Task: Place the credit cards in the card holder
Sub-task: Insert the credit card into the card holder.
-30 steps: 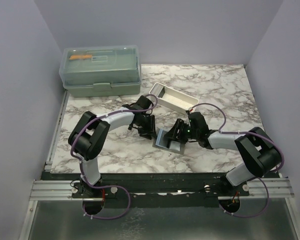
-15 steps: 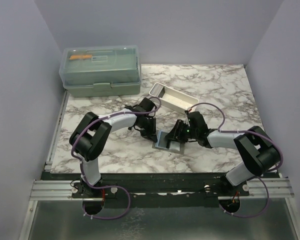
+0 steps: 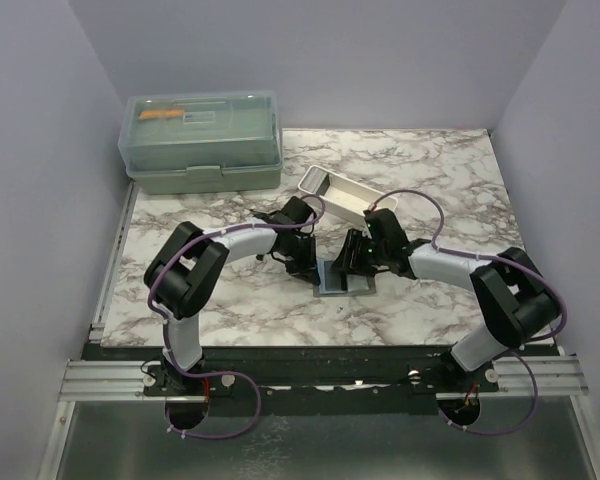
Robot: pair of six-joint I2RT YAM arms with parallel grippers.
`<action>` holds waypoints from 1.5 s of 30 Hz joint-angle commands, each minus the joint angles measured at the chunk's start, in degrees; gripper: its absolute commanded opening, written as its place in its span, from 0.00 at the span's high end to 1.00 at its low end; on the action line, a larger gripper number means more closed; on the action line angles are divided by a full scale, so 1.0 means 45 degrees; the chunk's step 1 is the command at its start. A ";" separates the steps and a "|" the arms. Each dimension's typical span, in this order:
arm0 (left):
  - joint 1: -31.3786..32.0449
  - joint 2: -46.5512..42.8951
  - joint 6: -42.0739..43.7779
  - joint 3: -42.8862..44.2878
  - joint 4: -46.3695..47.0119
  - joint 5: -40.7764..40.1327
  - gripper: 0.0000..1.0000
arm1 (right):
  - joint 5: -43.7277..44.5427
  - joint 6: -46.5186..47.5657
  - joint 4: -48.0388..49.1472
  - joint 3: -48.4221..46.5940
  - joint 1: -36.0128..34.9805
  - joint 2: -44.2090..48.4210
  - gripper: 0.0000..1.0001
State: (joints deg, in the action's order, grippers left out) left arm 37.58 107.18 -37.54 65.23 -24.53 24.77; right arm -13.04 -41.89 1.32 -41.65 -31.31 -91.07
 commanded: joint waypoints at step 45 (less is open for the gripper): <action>-0.0261 -0.0416 -0.1237 -0.0653 0.1800 0.1269 0.62 | -0.0409 0.0206 -0.0079 0.0845 -0.0132 -0.0329 1.00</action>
State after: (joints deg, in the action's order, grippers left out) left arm 36.10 104.49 -42.85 62.74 -17.74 30.83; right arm -15.14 -41.54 1.52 -38.92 -31.55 -90.87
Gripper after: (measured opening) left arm 0.376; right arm 0.005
